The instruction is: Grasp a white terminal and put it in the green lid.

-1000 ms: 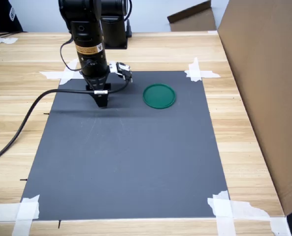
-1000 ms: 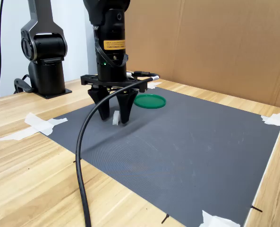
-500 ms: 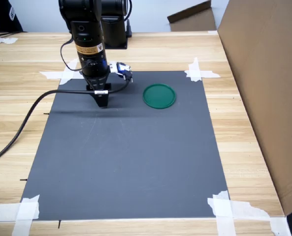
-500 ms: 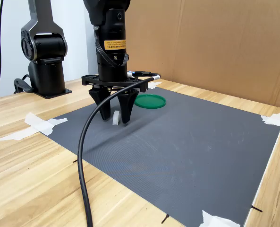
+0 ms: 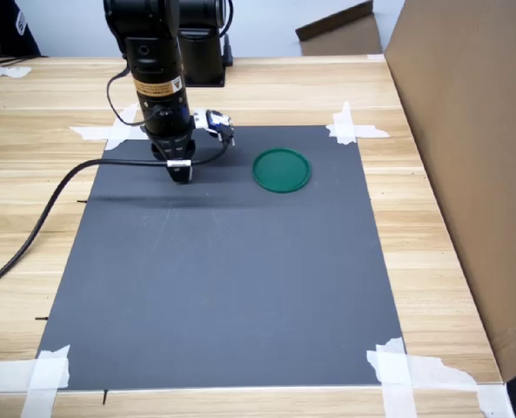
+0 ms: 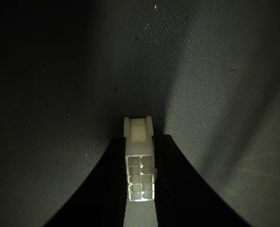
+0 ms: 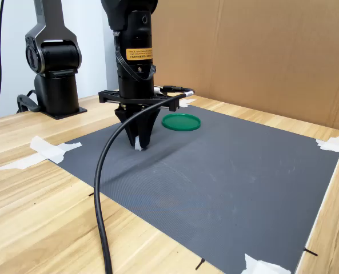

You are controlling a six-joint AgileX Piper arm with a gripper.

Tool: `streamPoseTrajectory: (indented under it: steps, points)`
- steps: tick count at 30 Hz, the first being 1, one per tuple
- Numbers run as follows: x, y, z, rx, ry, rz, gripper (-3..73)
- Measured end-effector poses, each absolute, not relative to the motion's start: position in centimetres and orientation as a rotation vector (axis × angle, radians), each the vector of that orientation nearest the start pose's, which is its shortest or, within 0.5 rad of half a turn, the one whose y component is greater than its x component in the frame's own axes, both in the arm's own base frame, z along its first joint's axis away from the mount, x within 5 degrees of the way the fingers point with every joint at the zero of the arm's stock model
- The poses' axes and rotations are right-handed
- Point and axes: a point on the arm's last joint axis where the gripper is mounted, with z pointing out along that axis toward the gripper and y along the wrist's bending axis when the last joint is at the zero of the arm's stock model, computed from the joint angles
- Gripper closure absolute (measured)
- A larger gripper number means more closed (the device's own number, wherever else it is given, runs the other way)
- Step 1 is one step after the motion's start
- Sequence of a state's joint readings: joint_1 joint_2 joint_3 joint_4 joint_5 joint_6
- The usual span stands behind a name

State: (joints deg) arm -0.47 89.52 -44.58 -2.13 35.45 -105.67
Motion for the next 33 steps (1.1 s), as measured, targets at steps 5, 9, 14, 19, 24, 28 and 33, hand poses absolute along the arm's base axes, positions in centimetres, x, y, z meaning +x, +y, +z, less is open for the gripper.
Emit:
streamPoseTrajectory:
  steps: [5, 9, 14, 19, 24, 28, 33]
  points:
    - [26.4, -0.4, 17.7, -2.332, 1.863, -0.321, 60.5]
    - [26.4, -0.2, 21.1, -2.216, 1.934, -0.306, 60.5]
    - [26.8, 0.4, 24.3, -2.045, 1.996, -0.272, 60.5]
    - [26.2, 3.1, 24.9, -1.980, 2.118, -0.151, 60.5]
    - [25.7, 5.5, 24.9, -1.923, 2.189, -0.130, 60.5]
    - [25.0, 8.1, 24.8, -1.939, 2.177, -0.107, 60.5]
    - [24.5, 9.7, 24.9, -1.934, 2.170, -0.093, 60.5]
